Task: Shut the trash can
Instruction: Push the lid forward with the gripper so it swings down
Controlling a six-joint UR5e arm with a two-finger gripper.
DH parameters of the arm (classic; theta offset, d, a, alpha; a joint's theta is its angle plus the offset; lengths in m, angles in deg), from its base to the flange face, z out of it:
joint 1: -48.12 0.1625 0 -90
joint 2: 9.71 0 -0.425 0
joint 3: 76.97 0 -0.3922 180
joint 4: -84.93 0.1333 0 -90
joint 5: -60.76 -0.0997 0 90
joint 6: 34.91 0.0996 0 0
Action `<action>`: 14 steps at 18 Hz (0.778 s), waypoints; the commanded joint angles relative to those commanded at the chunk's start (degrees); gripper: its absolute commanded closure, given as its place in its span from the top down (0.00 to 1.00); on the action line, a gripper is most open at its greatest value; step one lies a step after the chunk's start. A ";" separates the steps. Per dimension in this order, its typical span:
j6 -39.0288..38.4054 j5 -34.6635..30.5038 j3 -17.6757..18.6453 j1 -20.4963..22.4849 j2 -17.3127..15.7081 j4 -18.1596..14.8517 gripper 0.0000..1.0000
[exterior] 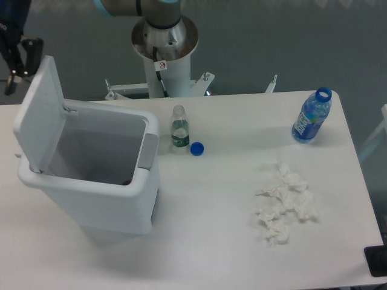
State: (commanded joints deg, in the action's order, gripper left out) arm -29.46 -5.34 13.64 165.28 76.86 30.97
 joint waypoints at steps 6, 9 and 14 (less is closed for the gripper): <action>2.46 -5.98 1.06 2.02 0.09 0.00 1.00; 3.51 -6.07 2.38 4.39 0.26 0.09 1.00; 5.63 -6.15 2.55 5.72 1.05 0.09 1.00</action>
State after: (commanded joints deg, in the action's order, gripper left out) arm -23.83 -11.49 16.20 170.99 77.91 31.05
